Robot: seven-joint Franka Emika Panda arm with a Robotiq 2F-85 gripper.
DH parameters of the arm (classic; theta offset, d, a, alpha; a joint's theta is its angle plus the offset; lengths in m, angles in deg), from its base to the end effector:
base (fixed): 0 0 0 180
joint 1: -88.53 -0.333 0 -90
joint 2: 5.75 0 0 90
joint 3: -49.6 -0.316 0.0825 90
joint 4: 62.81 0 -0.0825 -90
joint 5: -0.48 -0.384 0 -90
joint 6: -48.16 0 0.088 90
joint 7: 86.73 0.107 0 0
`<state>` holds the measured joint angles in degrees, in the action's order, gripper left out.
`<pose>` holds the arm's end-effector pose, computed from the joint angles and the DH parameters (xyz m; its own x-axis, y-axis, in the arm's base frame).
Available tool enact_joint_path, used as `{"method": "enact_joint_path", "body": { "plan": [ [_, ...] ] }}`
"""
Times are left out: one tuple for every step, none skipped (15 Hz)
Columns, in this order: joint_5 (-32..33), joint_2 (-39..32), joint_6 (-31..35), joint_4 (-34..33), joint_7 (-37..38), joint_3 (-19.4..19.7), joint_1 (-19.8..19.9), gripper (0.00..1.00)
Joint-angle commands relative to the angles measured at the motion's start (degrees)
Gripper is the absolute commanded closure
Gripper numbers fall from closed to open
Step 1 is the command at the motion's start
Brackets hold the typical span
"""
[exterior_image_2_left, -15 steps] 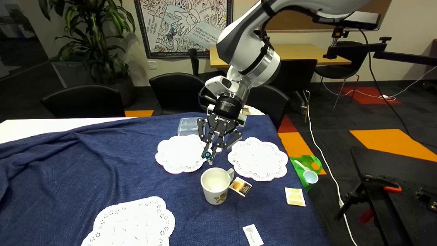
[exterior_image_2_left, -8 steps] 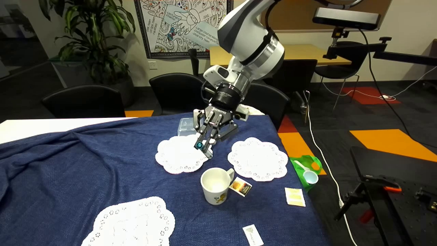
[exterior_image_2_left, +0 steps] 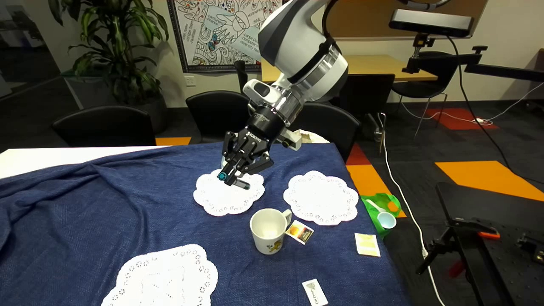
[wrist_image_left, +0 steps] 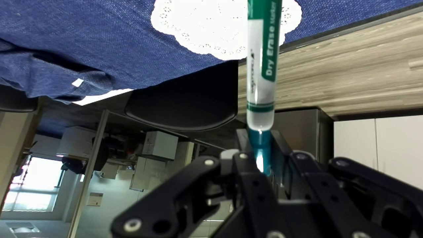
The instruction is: Remove the green marker from the white mug and place it on the table
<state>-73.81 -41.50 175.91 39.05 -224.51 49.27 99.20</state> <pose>0.6510 -0.0890 0.2080 0.1036 0.6070 0.7879 0.9157 -0.3674 0.1626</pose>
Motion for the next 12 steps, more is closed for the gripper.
{"method": "enact_joint_path", "body": {
  "plan": [
    [-0.3,0.0,-0.4,-0.1,0.0,0.9,-0.6,0.8],
    [-2.7,-0.1,1.9,0.3,-0.1,0.7,-0.6,0.95],
    [-5.3,0.1,4.9,0.8,-0.6,0.6,-1.1,0.95],
    [-9.1,0.2,8.6,1.2,-2.0,0.2,-1.6,0.95],
    [-12.3,0.2,12.5,1.3,-3.0,0.2,-2.5,0.95],
    [-15.8,0.1,16.1,1.2,-4.7,0.0,-3.3,0.95],
    [-19.3,-0.1,19.8,0.9,-6.7,0.0,-4.4,0.95],
    [-22.8,-0.4,23.7,0.4,-8.6,0.3,-5.7,0.95],
    [-25.9,-0.7,28.1,-0.3,-10.6,-0.9,-5.9,0.95],
    [-28.8,-1.1,32.2,-1.1,-12.2,-0.7,-7.1,0.95],
    [-31.3,-1.6,36.2,-2.1,-13.6,-0.6,-8.3,0.95],
    [-32.5,-1.9,39.3,-2.7,-13.7,-0.3,-9.4,0.95]
  ]
}}
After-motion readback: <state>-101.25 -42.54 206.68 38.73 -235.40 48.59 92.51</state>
